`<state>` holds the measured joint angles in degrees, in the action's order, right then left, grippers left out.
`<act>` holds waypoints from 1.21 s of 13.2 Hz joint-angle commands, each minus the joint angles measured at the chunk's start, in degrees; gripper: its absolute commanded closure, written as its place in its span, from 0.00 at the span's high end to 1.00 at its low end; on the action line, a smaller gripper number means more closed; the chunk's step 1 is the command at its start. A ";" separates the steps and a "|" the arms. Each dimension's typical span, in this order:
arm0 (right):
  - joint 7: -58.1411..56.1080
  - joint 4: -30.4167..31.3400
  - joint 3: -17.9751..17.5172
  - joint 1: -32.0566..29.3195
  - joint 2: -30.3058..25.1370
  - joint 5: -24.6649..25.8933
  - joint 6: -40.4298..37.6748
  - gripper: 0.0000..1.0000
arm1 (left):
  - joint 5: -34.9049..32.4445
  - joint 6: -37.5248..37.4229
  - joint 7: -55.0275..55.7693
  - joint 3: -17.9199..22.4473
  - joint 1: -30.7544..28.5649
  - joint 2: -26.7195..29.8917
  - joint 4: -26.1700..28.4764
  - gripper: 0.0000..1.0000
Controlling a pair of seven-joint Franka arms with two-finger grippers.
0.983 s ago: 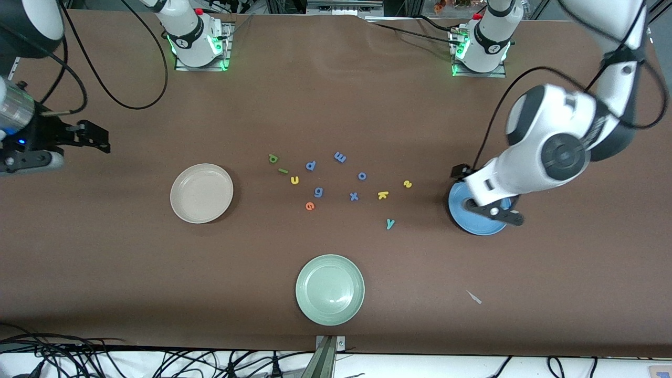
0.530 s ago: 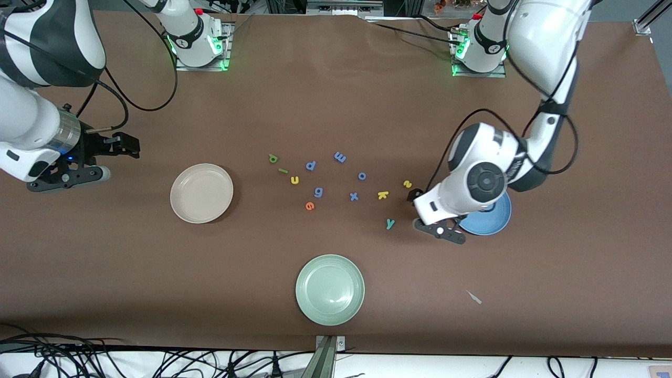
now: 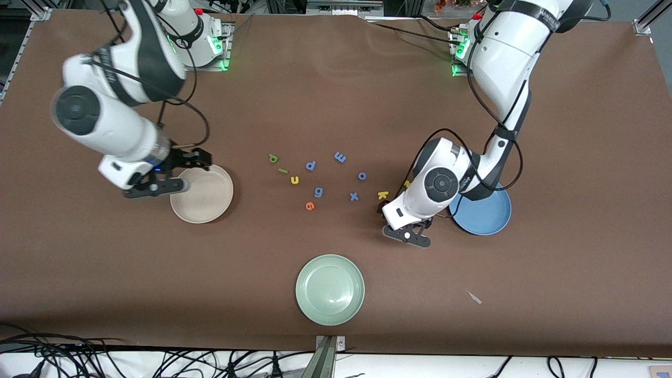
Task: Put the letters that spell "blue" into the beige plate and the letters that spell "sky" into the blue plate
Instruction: 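Reach the right gripper to the green d while the left gripper reaches the y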
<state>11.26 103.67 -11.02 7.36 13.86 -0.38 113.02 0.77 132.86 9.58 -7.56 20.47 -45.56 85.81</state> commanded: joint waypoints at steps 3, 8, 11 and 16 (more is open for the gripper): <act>15.42 11.53 -7.16 -0.68 -0.51 0.47 12.63 1.00 | -1.80 3.02 1.50 1.06 1.94 -3.48 -1.97 0.84; 33.42 18.84 -11.56 -0.34 4.05 10.63 26.88 1.00 | -5.34 3.11 1.58 0.97 1.94 -4.10 -1.97 0.51; 48.46 23.31 -12.45 1.86 6.52 21.62 33.82 1.00 | -5.34 2.93 1.67 0.89 1.59 -3.58 -1.97 0.18; 53.15 23.94 -12.54 2.92 10.21 22.79 36.99 1.00 | -5.42 1.36 1.23 1.06 0.10 -1.74 -2.05 0.00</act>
<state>61.42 127.26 -23.27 10.16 22.68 20.97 147.67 -2.75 135.92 10.66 -6.62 21.44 -48.70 84.22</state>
